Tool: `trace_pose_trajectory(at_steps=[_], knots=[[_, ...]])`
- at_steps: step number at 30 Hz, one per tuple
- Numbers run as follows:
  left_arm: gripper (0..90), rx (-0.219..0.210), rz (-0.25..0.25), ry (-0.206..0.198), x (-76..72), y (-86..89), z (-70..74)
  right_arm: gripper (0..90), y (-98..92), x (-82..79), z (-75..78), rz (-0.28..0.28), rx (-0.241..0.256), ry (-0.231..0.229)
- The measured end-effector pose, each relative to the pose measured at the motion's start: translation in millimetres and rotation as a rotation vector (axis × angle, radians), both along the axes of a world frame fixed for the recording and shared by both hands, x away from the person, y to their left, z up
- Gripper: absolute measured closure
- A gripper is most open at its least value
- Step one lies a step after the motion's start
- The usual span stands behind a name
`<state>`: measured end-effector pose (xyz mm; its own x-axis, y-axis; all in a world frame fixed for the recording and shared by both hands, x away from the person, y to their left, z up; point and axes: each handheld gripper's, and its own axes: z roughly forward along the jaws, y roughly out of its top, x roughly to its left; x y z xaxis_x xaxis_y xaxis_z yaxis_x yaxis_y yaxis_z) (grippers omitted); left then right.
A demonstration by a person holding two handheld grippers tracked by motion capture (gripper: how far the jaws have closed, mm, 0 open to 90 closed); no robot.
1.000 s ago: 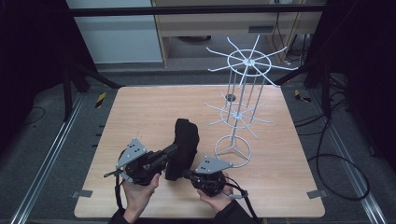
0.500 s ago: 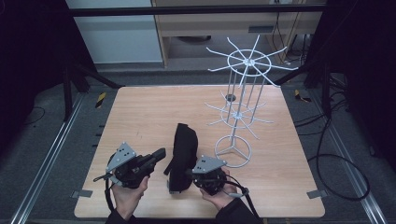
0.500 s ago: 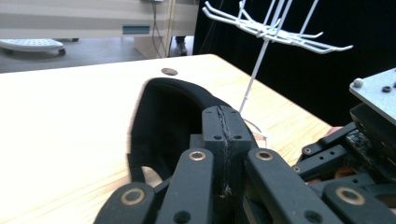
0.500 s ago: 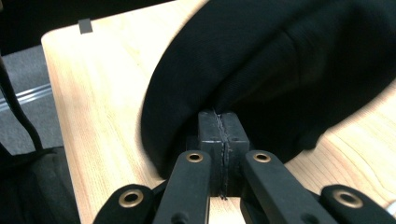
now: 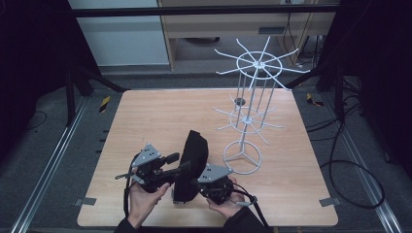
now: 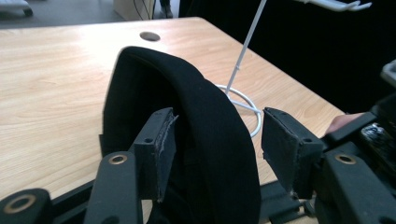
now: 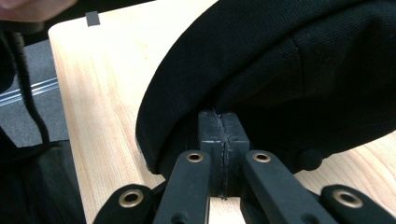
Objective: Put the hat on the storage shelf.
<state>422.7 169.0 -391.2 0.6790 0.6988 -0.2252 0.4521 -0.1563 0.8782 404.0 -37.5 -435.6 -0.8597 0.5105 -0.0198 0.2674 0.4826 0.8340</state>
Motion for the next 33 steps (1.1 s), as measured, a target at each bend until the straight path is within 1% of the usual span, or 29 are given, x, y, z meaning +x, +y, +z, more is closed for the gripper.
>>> trace_pose_trajectory(at_steps=[1,2,3,4,5,6,7,9,10,11,12,13,14,17,18,19,20,21,22,23,24,25,26,27,28,29,31,32,33], knots=[[47.7,0.006,-0.013,0.032,5.5,-4.4,-2.3,90.0,0.1,-0.2,-0.8,0.003,0.002,0.002],[51.4,0.006,-0.013,0.032,5.5,-4.4,-2.3,90.0,0.1,-0.2,-0.8,0.003,0.002,0.002],[55.2,-0.003,-0.022,0.059,9.2,-6.4,-3.7,90.0,0.1,-0.2,-1.3,0.002,0.003,0.005],[58.6,-0.003,-0.022,0.059,9.2,-6.4,-3.7,90.0,-0.1,-0.1,-1.5,0.001,0.000,0.007],[61.9,-0.020,-0.032,0.082,11.5,-6.6,-3.9,90.0,-0.6,0.4,-1.7,0.001,0.001,0.011],[69.9,-0.020,-0.032,0.082,11.5,-6.6,-3.9,90.0,-0.6,0.4,-1.7,0.001,0.001,0.011],[73.6,-0.031,-0.041,0.077,11.0,-4.8,-1.8,90.0,-1.8,1.4,-2.0,0.000,0.004,0.017],[78.4,-0.035,-0.042,0.074,10.2,-3.5,-0.3,90.0,-2.5,1.4,-1.5,-0.002,0.008,0.017],[78.4,-0.041,-0.041,0.065,8.6,-1.9,1.6,90.0,-2.8,1.1,-0.7,-0.005,0.009,0.012],[81.2,-0.044,-0.043,0.059,7.7,-1.0,2.5,90.0,-3.1,0.9,1.9,-0.007,0.006,-0.004],[81.2,-0.048,-0.042,0.050,6.2,-0.2,3.8,90.0,-3.1,0.9,1.9,-0.007,0.006,-0.004],[82.7,-0.056,-0.048,0.035,3.2,1.3,6.3,90.0,-3.5,0.4,5.0,-0.010,0.003,-0.018],[83.1,-0.056,-0.048,0.035,3.2,1.3,6.3,90.0,-3.5,0.4,5.0,-0.010,0.003,-0.018],[83.5,-0.060,-0.046,0.007,-0.6,1.1,8.6,90.0,-5.2,0.2,6.6,-0.006,0.020,-0.023],[83.7,-0.059,-0.041,-0.003,-1.5,0.6,8.9,90.0,-5.6,0.4,6.8,-0.005,0.030,-0.018],[83.8,-0.058,-0.031,-0.020,-2.6,0.8,9.7,86.7,-6.4,0.8,6.5,-0.008,0.051,-0.011],[83.9,-0.058,-0.031,-0.020,-2.6,0.8,9.7,86.7,-6.4,0.8,6.5,-0.008,0.051,-0.011],[83.9,-0.060,-0.026,-0.027,-3.0,1.7,10.5,82.2,-7.3,1.2,6.0,-0.006,0.066,-0.006],[83.9,-0.068,-0.019,-0.034,-3.3,3.3,11.9,72.6,-9.4,2.4,4.2,-0.007,0.101,0.018],[83.9,-0.085,-0.007,-0.046,-3.9,6.3,14.4,72.0,-10.1,2.5,3.4,-0.004,0.108,0.028],[83.9,-0.085,-0.007,-0.046,-3.9,6.3,14.4,72.0,-10.1,2.5,3.4,-0.004,0.108,0.028],[84.0,-0.104,0.004,-0.058,-4.2,9.3,18.1,65.0,-10.9,1.5,-0.5,-0.005,0.121,0.022],[83.9,-0.104,0.004,-0.058,-4.2,9.3,18.1,65.0,-10.9,1.5,-0.5,-0.005,0.121,0.022],[83.9,-0.115,0.006,-0.065,-4.9,10.9,20.6,62.8,-10.5,1.1,-3.1,-0.011,0.117,0.015],[83.9,-0.132,0.007,-0.076,-6.4,12.5,23.9,58.9,-9.1,0.9,-9.1,-0.012,0.108,0.014],[83.9,-0.132,0.007,-0.076,-6.4,12.5,23.9,58.9,-9.1,0.9,-9.1,-0.012,0.108,0.014],[83.9,-0.149,0.005,-0.087,-8.6,13.4,27.3,52.6,-4.3,2.3,-16.9,-0.005,0.099,0.013],[83.9,-0.157,-0.001,-0.094,-10.0,13.5,28.8,52.6,-4.3,2.3,-16.9,-0.005,0.099,0.013],[83.9,-0.165,-0.011,-0.098,-12.0,11.9,30.1,51.5,-0.1,3.2,-20.7,0.002,0.110,-0.005]])
